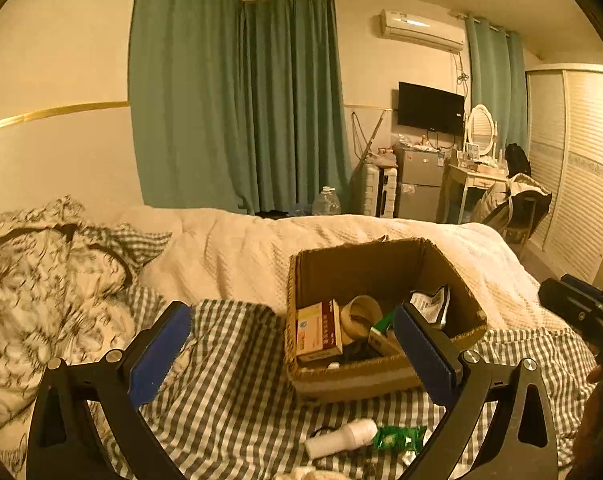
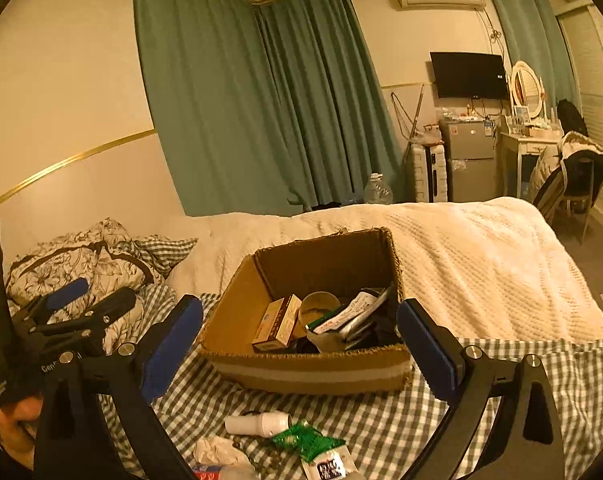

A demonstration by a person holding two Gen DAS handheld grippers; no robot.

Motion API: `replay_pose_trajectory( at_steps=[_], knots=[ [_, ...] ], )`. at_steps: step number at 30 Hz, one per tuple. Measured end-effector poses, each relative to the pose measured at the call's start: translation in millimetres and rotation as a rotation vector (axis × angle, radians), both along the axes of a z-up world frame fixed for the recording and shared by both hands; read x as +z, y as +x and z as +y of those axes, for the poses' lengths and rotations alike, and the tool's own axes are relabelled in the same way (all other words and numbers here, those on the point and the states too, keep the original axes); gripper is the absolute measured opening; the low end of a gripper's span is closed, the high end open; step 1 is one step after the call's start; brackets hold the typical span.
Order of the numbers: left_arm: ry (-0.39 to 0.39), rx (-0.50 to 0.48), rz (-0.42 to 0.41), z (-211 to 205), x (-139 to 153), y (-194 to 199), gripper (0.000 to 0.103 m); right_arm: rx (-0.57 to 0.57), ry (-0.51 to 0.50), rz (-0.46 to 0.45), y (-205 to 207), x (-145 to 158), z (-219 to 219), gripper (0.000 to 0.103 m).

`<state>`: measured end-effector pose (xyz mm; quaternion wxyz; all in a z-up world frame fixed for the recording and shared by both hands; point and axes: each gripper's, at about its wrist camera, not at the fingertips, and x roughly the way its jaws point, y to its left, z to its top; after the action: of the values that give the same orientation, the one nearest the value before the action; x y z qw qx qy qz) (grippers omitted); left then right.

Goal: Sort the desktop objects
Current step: 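Move both grippers back toward the remaining items on the bed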

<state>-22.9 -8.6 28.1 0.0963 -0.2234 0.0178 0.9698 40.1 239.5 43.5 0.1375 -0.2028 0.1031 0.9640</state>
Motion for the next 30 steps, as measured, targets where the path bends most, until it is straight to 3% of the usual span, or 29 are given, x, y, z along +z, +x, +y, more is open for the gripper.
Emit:
replay_pose_trajectory(
  at_steps=[9,19,30],
  knots=[
    [0.026,0.075,-0.089,-27,-20,22,0.103,-0.008,0.020,0.010,25,-7,-18,0.098],
    [0.034,0.091,-0.164,-31,-45,43,0.103,-0.030,0.015,-0.025,45,-23,-24,0.098],
    [0.051,0.109,-0.306,-22,-92,40,0.103,-0.001,0.046,-0.103,32,-49,-26,0.098]
  ],
)
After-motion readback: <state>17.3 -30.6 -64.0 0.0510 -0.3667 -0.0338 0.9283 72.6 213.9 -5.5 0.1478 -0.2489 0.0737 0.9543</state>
